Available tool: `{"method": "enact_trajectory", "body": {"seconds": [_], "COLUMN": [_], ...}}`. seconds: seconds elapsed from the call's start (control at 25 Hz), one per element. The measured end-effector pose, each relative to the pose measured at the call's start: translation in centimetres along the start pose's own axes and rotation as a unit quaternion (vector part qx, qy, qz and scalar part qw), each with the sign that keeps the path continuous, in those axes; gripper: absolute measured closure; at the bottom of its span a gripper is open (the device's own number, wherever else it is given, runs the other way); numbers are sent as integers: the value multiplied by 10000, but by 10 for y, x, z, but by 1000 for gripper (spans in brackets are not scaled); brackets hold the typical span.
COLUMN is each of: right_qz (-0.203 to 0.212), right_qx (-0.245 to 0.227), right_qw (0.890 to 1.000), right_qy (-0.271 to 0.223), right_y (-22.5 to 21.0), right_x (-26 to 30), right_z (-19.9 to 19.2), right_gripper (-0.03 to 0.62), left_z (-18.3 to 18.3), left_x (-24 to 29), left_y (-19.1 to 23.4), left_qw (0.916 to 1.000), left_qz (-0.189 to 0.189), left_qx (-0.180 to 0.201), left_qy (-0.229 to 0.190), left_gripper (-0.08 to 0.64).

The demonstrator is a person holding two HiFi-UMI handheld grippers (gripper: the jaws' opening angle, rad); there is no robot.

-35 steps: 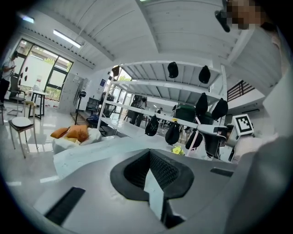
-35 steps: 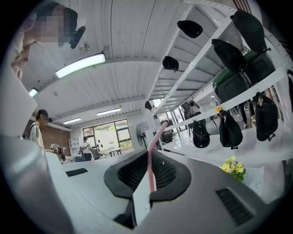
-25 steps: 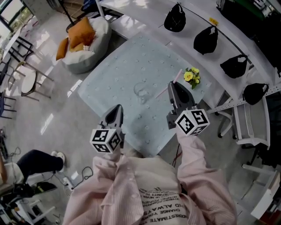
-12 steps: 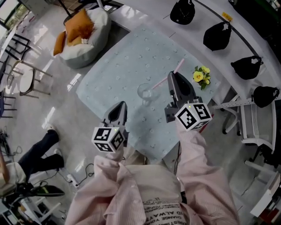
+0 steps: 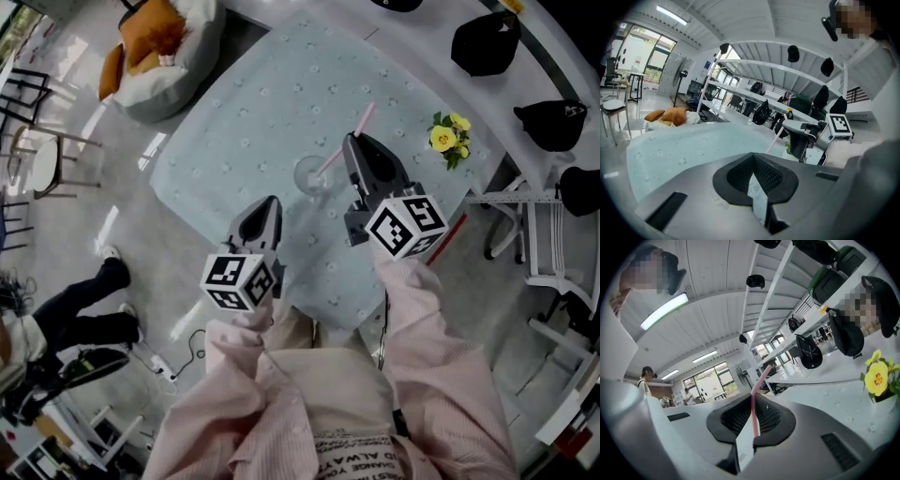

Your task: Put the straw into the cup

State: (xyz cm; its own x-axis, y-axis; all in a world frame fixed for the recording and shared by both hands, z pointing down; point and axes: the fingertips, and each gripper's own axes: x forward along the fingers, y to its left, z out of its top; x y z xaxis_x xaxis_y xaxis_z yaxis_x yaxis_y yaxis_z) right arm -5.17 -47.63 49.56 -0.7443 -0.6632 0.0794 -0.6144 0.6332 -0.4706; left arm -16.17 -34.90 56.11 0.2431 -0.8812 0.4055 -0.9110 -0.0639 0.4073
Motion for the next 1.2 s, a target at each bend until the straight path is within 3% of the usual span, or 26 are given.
{"method": "enact_trajectory", "body": {"seconds": [0.52, 1.2], "right_qz": [95, -12], "right_qx": [250, 440], "right_qw": [9988, 9974], "right_qy": [414, 576], "right_y": [-10, -22], "right_x": [11, 7], "right_z": [-54, -71], "right_gripper": [571, 564], "left_z": [-33, -43], "left_x": [8, 1], "left_y": [8, 9], "left_qw": [9994, 9991], "left_qz": [7, -34], "left_qx": [-256, -309], "left_qy": [237, 295], "left_gripper": [561, 561]}}
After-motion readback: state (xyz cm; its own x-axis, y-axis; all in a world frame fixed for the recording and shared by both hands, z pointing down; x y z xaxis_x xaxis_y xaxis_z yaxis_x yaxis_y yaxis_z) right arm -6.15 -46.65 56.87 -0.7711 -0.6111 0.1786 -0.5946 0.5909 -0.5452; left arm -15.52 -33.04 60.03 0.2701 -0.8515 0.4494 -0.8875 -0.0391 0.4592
